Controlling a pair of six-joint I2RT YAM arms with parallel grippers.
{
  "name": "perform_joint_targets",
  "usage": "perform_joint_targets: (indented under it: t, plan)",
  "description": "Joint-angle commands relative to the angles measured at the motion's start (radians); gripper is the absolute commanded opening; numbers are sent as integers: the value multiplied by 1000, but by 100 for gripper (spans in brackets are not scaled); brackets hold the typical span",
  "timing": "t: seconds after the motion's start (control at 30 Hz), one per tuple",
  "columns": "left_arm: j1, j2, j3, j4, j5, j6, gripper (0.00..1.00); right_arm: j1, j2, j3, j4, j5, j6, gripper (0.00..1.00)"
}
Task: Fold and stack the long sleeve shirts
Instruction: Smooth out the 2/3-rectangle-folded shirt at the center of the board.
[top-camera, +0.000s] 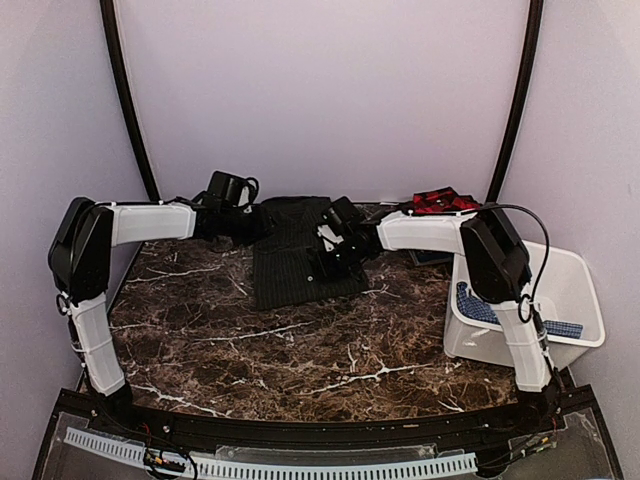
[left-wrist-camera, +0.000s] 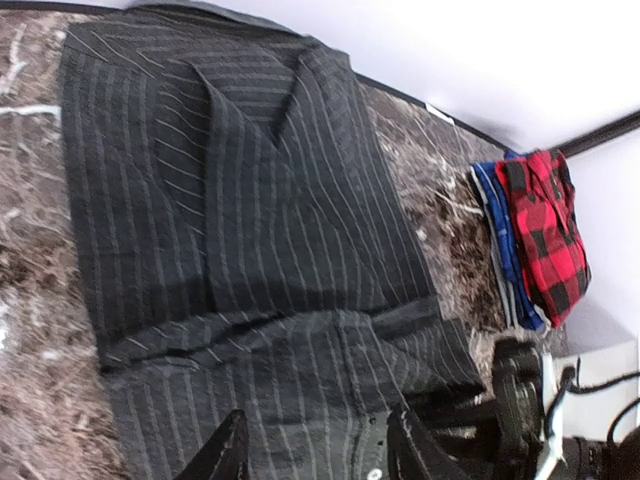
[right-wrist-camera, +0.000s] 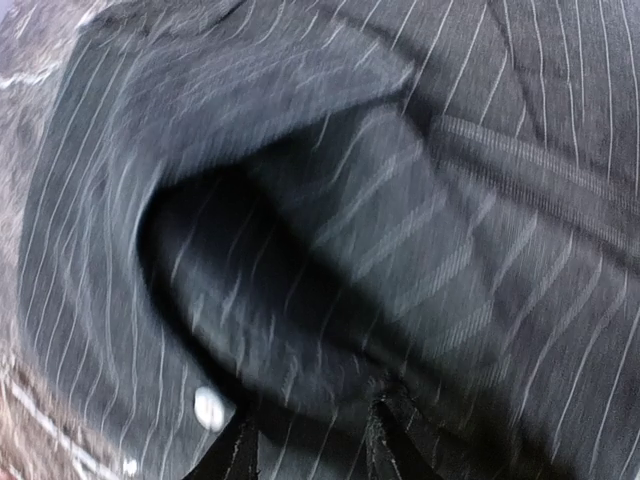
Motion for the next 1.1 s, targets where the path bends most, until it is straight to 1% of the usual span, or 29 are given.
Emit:
perform_joint_targets:
  t: [0.0,0.1,0.3,0.37,0.53,0.67,0.87,0.97,1.07]
  plan:
    - [-56,-14,-53,34,66,-35,44,-19,77,144,-50,98,27,35]
    - [-75,-7,-76,65,71,-50,43,-41,115,220,-56,147,31,36]
    - [-93,-3,-137,88,86,-81,42,-84,205,354,20,114,5,39]
    - [-99,-1,-157,104,96,-88,41,-91,238,389,65,58,-16,40]
    - [-114,25,-172,125,130,-88,40,-110,290,463,149,-48,-54,48]
    - [-125,52,-159,134,136,-88,40,-131,295,510,157,-87,-57,52]
    - [-127,72,-151,133,103,-88,39,-137,193,467,128,-105,-31,53]
    - [-128,69,-161,132,81,-92,38,-137,122,396,119,-126,30,52]
    - [-127,68,-174,144,82,-101,38,-137,82,304,119,-212,81,52]
